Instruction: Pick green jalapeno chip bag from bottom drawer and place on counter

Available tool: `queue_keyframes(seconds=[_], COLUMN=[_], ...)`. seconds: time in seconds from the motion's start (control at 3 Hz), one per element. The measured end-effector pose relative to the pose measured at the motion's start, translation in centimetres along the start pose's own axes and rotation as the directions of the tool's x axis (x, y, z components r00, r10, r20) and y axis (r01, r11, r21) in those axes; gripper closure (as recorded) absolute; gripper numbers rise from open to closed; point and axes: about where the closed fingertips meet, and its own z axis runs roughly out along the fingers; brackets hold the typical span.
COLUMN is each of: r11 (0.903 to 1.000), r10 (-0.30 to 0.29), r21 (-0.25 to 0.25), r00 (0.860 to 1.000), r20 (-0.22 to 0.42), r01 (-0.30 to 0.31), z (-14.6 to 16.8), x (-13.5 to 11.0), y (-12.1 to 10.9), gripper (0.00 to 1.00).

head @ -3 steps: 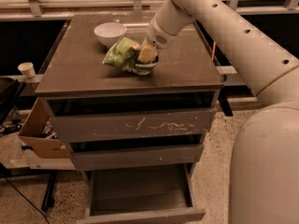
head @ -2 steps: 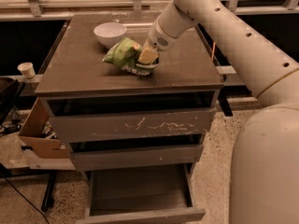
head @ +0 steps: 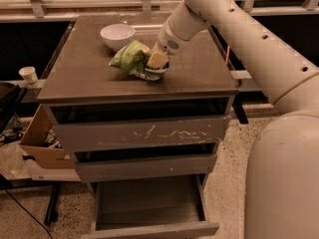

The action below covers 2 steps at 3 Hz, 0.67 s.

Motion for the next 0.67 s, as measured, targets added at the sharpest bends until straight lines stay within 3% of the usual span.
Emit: queue_keyframes(seconds=[0.67], r11=[1.0000], r10=[0.000], r21=[0.000], r00=[1.000], r20=[0.000], r01=[0.000], z=[0.00], x=[0.00], y=[0.00], gripper=[0.04])
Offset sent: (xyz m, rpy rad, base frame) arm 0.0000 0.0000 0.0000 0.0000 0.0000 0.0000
